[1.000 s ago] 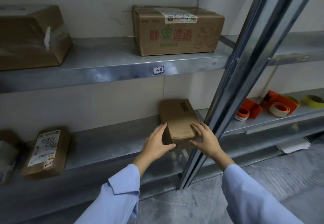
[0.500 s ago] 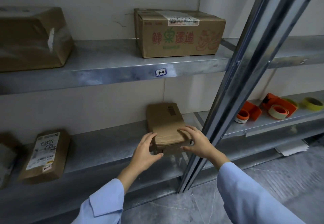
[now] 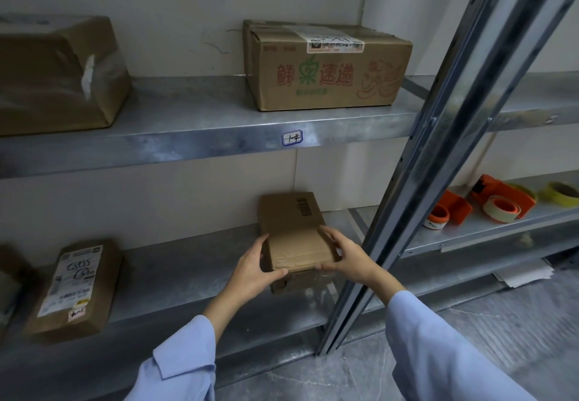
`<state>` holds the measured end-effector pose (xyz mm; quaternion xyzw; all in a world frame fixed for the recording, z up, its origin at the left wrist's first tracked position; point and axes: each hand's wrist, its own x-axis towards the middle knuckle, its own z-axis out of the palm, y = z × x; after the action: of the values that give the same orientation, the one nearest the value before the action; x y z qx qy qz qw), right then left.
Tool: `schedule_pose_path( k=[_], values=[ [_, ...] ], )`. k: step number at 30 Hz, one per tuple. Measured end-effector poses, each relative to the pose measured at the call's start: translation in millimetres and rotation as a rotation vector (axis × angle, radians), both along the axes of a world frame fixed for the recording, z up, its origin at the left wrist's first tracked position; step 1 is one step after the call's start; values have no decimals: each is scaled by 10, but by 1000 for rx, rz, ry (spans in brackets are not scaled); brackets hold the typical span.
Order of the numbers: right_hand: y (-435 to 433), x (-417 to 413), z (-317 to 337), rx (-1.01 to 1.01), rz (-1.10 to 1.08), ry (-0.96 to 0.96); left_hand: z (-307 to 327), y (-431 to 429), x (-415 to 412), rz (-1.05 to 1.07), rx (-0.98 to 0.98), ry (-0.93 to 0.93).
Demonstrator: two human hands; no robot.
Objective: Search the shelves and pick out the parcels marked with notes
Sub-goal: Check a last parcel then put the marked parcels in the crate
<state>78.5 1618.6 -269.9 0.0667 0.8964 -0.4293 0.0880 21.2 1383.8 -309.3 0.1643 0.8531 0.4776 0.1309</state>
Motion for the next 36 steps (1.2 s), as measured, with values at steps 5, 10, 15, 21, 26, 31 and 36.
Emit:
schedule_pose_path(
  k=[5,10,15,21,26,31,36],
  values=[
    [-3,-3,-9,-18,-3,26,-3,13,12,35,65,-47],
    [-52,18,-7,-69,-14,56,8,-33,57,85,128,-96],
    [-133,20,-5,-143,-47,77,47,-91,98,131,118,-78],
    [-237,25,46,-170,-108,71,23,-179,143,156,181,-42],
    [-287,16,38,-176,-141,100,19,-239,133,177,274,-64],
    [-305,29,40,-237,-172,139,71,-261,119,215,270,-85],
    [-343,14,76,-262,-138,120,85,-273,108,223,238,-75]
  ],
)
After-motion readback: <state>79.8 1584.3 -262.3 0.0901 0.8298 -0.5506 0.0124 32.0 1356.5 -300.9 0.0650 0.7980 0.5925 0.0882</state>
